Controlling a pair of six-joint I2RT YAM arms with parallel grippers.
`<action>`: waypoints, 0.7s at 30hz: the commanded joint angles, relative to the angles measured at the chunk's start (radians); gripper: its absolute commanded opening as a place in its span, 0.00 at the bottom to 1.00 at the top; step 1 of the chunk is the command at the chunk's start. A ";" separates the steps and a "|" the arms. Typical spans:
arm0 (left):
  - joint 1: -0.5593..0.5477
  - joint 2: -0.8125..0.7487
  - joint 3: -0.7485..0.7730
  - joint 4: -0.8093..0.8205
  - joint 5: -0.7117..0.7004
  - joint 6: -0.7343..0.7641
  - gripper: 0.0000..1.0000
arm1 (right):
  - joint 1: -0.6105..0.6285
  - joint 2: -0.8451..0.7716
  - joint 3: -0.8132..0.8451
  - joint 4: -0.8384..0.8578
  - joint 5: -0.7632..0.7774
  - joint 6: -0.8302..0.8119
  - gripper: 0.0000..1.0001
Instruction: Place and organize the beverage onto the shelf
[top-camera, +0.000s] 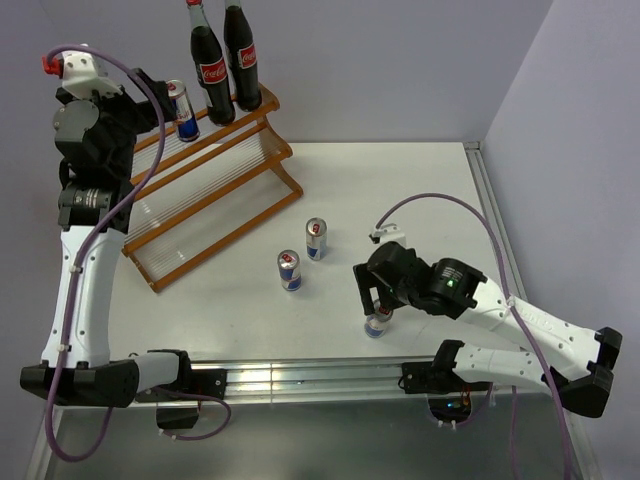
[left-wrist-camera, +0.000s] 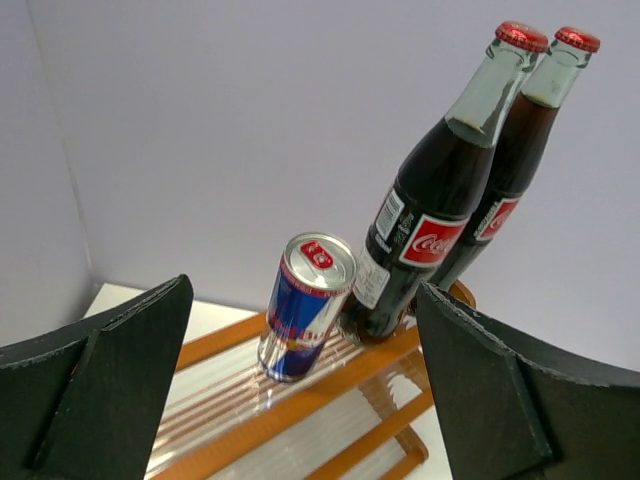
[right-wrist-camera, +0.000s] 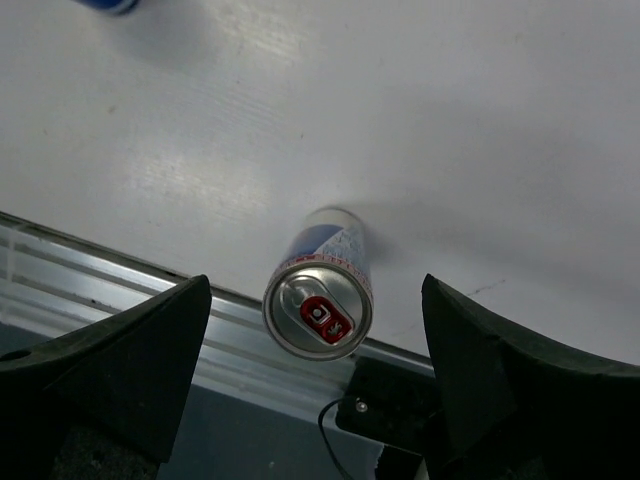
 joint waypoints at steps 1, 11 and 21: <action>0.001 -0.035 0.035 -0.078 -0.004 -0.032 0.99 | -0.003 0.004 -0.035 -0.014 -0.047 0.018 0.92; 0.001 -0.058 0.026 -0.138 0.080 -0.035 1.00 | 0.003 0.041 -0.109 0.032 -0.094 -0.019 0.84; -0.054 0.004 0.049 -0.194 0.123 -0.034 1.00 | 0.009 0.052 -0.060 0.009 -0.098 -0.036 0.44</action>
